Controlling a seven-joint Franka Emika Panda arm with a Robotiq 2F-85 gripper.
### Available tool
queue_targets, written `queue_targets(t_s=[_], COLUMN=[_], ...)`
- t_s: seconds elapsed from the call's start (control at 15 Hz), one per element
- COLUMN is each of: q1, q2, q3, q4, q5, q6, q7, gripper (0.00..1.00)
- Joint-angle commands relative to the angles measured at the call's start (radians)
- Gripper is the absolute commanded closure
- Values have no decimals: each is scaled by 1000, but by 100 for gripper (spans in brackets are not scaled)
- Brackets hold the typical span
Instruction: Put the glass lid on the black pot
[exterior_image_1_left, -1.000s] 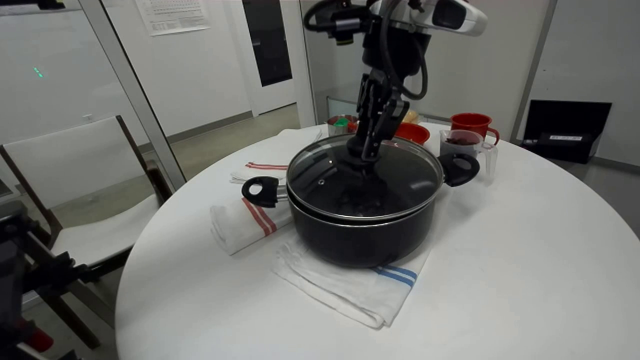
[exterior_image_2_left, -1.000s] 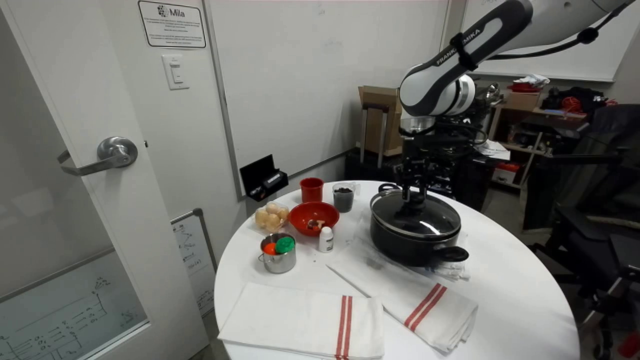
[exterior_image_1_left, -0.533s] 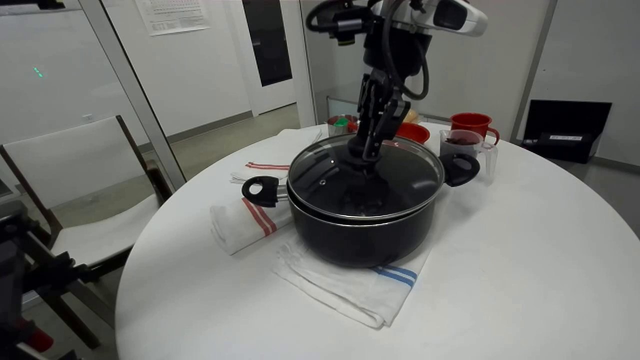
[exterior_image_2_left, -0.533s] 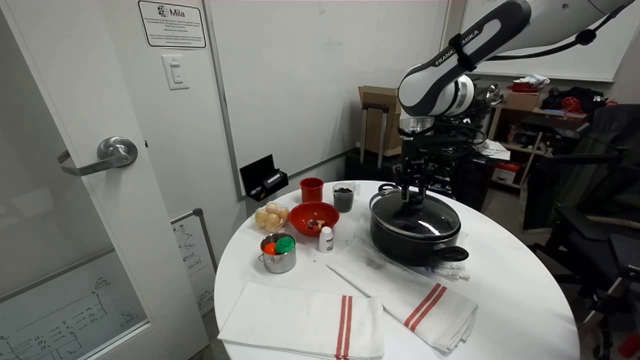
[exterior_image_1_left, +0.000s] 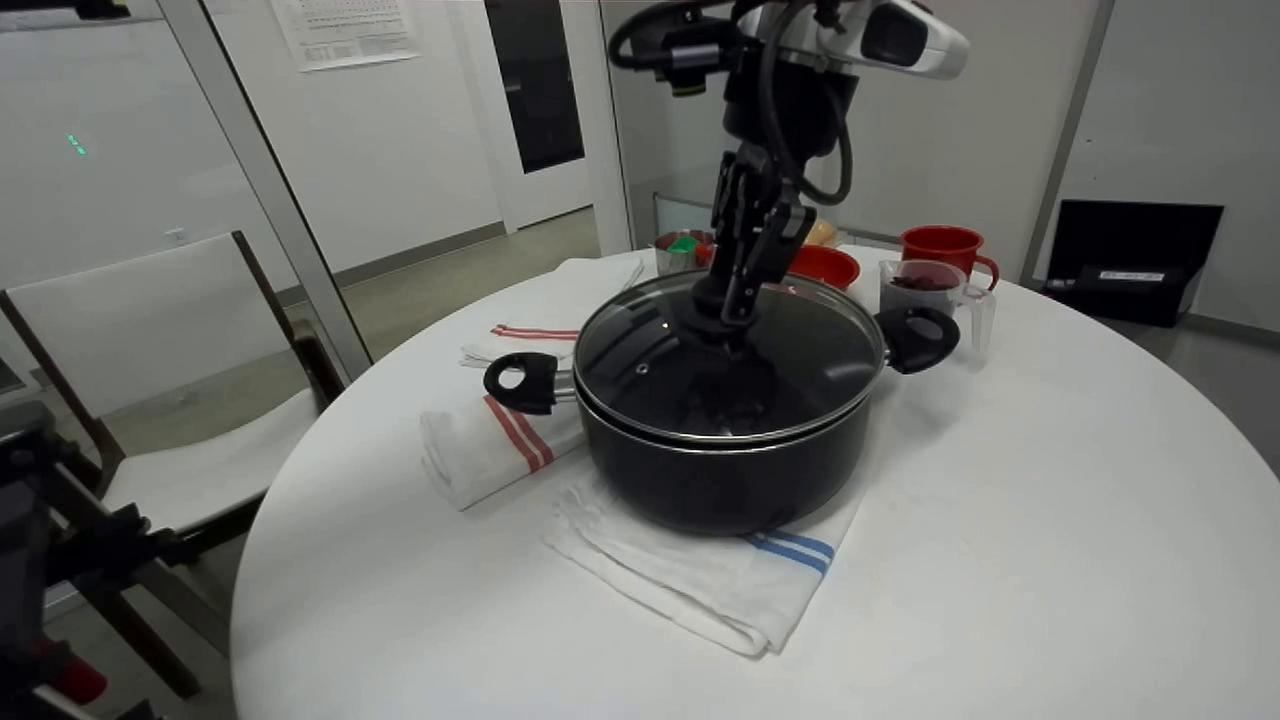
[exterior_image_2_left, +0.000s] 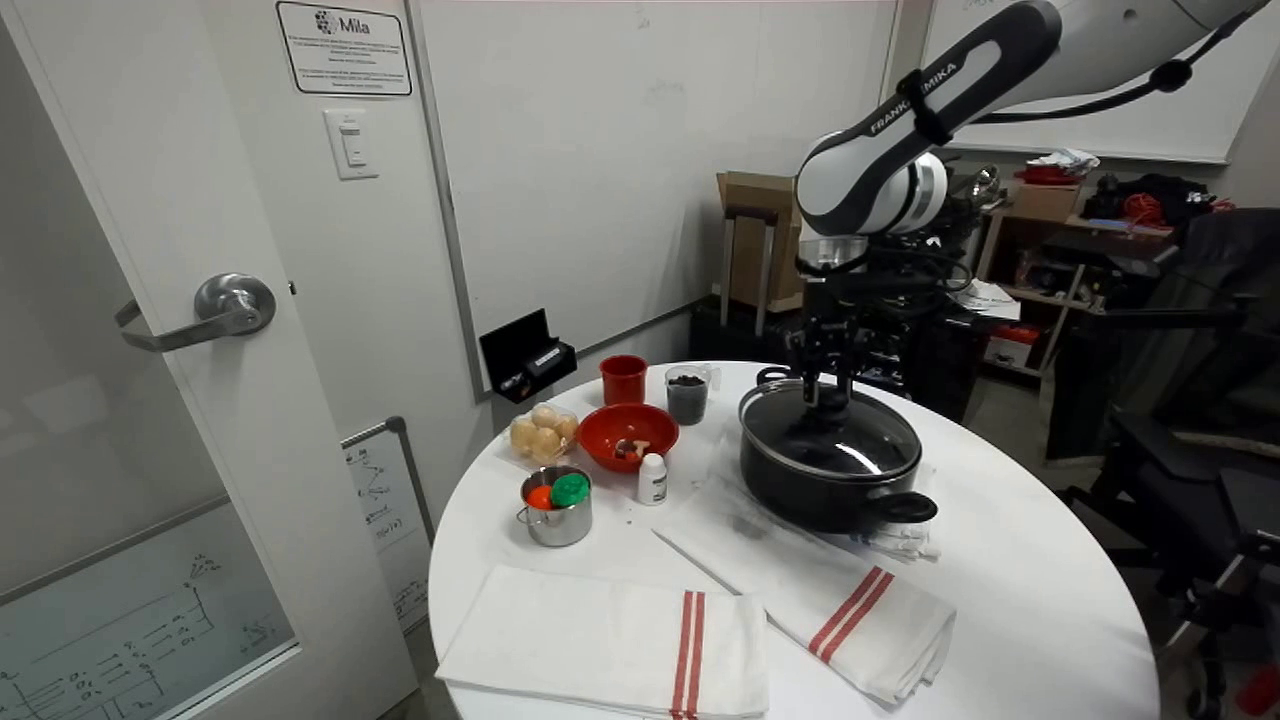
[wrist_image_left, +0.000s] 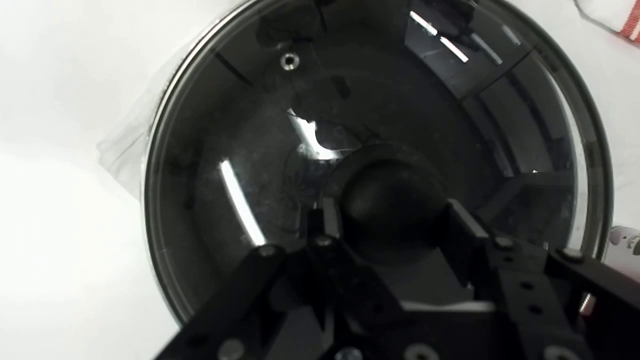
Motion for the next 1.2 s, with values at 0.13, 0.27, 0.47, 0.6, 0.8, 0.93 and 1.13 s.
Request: queue_targets(t_s=[0.13,0.27,0.47,0.6,0.8,0.93,1.13], q1=[6,5,6,10,17,31,56], q2=[-15,-17,-20,-21,-30,-53,-87], q3=[-6,-9,-12,-13,-16,-26,-39], q4=[-40,-46,-49,-49,-59,-88,-124], q5=[15,15,14,12,7,-2,-16], q6=[7,9,16,19,31,57,102], q7=[17,21,29,33,42,61,88], gripper=[75,75,75,75,24,12,0])
